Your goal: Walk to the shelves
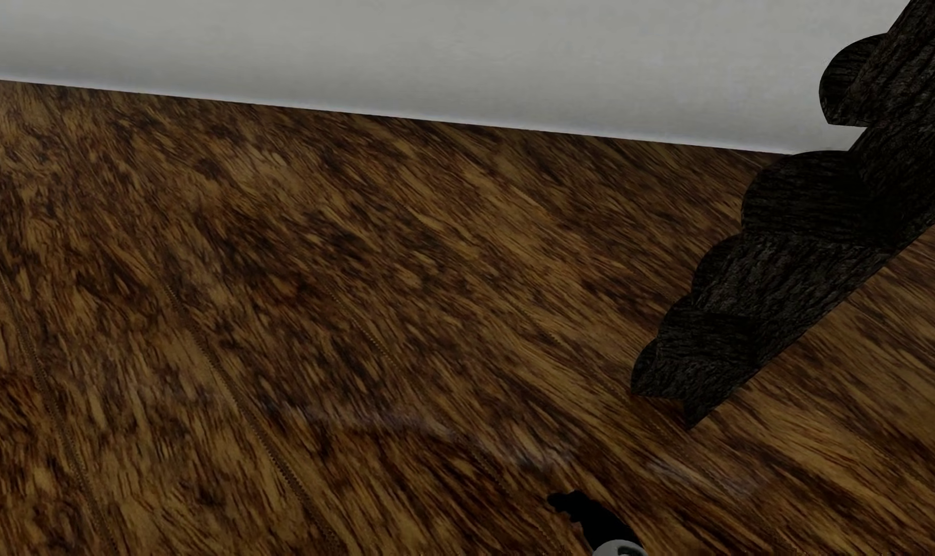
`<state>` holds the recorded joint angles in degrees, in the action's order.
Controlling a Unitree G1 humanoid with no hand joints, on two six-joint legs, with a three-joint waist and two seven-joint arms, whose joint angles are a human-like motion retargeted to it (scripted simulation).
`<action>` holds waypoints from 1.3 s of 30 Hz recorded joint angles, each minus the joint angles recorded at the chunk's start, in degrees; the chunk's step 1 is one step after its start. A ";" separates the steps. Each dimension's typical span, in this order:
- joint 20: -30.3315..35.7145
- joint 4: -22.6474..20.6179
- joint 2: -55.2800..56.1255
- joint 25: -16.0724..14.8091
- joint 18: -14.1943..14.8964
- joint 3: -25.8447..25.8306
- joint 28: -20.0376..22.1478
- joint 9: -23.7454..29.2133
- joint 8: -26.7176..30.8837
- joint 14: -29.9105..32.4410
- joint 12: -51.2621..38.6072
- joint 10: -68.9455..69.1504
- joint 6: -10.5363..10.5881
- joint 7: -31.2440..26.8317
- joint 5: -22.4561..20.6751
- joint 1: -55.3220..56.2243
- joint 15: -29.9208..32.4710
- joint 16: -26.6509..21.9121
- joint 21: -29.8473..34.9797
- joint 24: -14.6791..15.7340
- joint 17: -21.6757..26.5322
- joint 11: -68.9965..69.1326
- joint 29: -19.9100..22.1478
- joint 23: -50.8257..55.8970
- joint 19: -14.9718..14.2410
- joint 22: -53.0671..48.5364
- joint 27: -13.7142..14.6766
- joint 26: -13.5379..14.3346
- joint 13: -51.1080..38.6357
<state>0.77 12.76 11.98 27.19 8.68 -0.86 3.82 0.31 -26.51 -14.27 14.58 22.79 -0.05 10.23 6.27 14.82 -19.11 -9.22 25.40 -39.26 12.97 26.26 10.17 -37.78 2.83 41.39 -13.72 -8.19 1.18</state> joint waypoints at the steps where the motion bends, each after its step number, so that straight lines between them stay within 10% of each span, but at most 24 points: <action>1: 0.10 0.01 0.28 0.18 -0.15 -0.10 -0.08 0.12 0.10 0.00 0.32 0.06 0.01 0.33 0.13 0.09 0.02 0.04 -0.54 0.06 0.04 0.33 -0.07 0.35 0.05 -0.14 0.08 0.01 0.61; 15: 4.88 -1.17 1.40 -1.57 -0.59 -0.58 -1.09 0.98 -0.33 -0.13 0.66 -0.36 -0.03 0.44 1.66 0.70 0.20 -1.07 3.51 0.48 1.16 1.47 -5.48 -12.84 -0.74 -1.41 -6.16 1.02 6.33; 21: 5.27 -1.52 -0.02 -0.99 -1.33 -0.18 -1.15 0.69 -0.22 -0.27 -7.79 0.16 0.05 0.76 1.98 -0.39 0.43 1.81 5.64 0.19 -0.60 1.01 -3.87 -11.03 -1.06 5.05 -6.63 -3.50 -0.11; 28: 7.08 -1.47 -0.84 -0.21 -1.95 0.41 -0.27 0.57 0.27 -0.30 -8.31 -0.36 0.26 1.85 1.79 -1.52 0.92 3.43 4.36 1.55 -2.79 0.24 -0.77 -1.08 -1.21 -3.21 -1.94 3.01 -4.48; 39: 1.01 -0.96 -1.63 -0.97 -2.10 0.91 1.29 0.31 1.16 0.10 -6.65 -1.48 0.69 3.04 1.05 -3.14 1.64 4.01 5.56 0.89 -2.35 -0.51 -4.56 -10.11 -1.00 3.61 -6.94 -3.28 0.06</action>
<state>1.79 11.80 10.35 26.22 6.58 0.05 5.10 0.62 -25.35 -14.17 7.93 21.31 0.64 13.27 7.32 11.68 -17.47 -5.21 30.96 -38.37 10.63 25.75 5.61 -47.90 1.83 45.01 -20.67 -11.46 1.25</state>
